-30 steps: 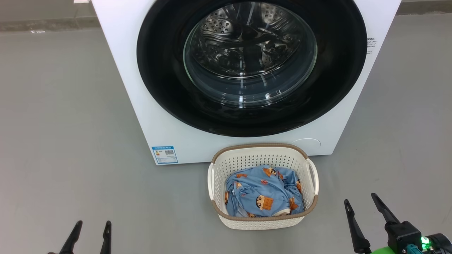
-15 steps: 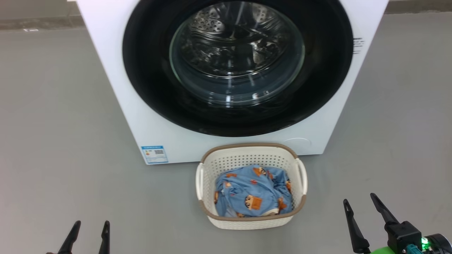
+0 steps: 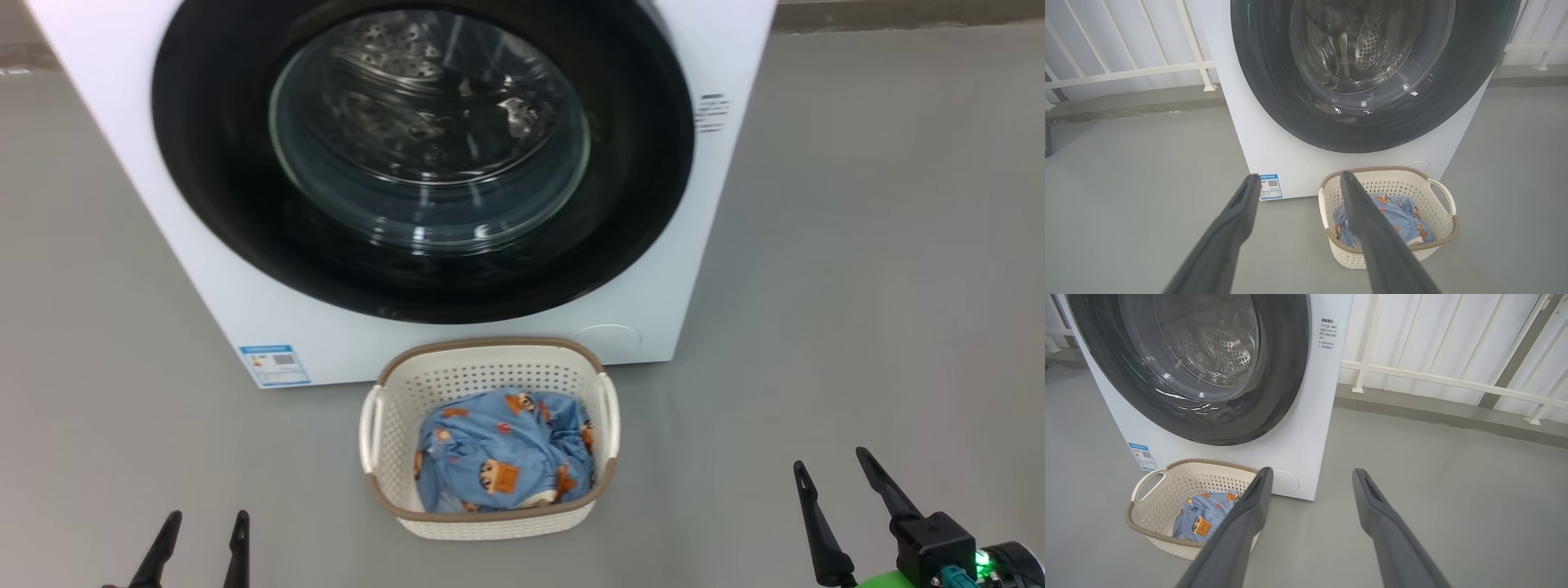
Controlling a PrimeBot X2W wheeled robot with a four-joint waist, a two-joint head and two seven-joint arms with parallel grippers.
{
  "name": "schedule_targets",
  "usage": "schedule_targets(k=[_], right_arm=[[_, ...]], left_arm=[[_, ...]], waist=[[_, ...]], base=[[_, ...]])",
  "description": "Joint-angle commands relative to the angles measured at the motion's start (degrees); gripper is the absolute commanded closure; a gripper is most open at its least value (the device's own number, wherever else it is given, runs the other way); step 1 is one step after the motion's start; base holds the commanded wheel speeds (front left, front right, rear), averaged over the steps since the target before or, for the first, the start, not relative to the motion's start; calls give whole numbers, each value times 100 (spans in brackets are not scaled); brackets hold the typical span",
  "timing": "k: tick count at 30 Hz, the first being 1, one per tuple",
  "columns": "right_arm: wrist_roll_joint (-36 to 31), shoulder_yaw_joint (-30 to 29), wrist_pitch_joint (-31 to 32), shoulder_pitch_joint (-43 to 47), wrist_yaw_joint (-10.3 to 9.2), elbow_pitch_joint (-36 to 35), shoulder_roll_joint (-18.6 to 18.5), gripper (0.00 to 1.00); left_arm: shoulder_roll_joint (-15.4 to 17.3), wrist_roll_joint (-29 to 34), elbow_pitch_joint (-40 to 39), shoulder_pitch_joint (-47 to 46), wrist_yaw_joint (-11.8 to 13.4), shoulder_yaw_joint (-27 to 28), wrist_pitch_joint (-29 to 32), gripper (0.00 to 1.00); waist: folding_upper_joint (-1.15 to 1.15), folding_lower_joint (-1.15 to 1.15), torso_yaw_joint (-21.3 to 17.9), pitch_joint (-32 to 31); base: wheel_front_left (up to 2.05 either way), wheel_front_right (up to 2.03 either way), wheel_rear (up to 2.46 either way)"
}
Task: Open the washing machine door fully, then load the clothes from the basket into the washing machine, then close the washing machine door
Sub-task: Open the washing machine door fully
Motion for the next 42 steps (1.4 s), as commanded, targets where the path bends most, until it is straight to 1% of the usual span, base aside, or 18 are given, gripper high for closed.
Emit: schedule_targets(k=[1,5,11,34,35,36,37,38,42], right_arm=[[9,164,-69,-138,10,-119,-64,0],[12,175,-69,-141,10,-108,-64,0],[4,167,-69,-142,10,-105,-64,0],[-2,188,-69,-161,10,-133,-64,0],[5,194,-69,-158,10,-130,-64,11],[19,201,-69,-153,10,-121,-64,60],[26,208,-69,-152,10,-115,-64,82],[29,216,-69,-152,10,-113,-64,100],[49,253,-69,-154,10,-103,-64,100]], left_arm=[[66,-21,-142,-147,-9,220,-78,0],[-2,-29,-188,-162,-9,360,-78,0],[-20,-56,-182,-167,-9,332,-78,0],[-37,-37,-179,-162,-9,361,-78,0],[-38,-37,-179,-159,-9,361,-78,0],[-40,-37,-179,-156,-9,362,-78,0],[-41,-37,-180,-152,-9,363,-78,0],[-43,-37,-182,-149,-9,365,-78,0],[-53,-30,-194,-137,-9,383,-78,0]], waist=[[0,-1,-2,0],[0,-1,-19,1],[0,-1,-31,-3],[0,-1,-14,2],[0,-1,-13,-2],[0,-1,-13,-5],[0,-1,-13,-9],[0,-1,-13,-12],[0,-1,-20,-24]], base=[[96,96,-192],[78,72,-150],[35,35,-71],[1,1,-2],[0,0,0],[0,0,0],[0,0,0],[0,0,0],[0,0,0]])
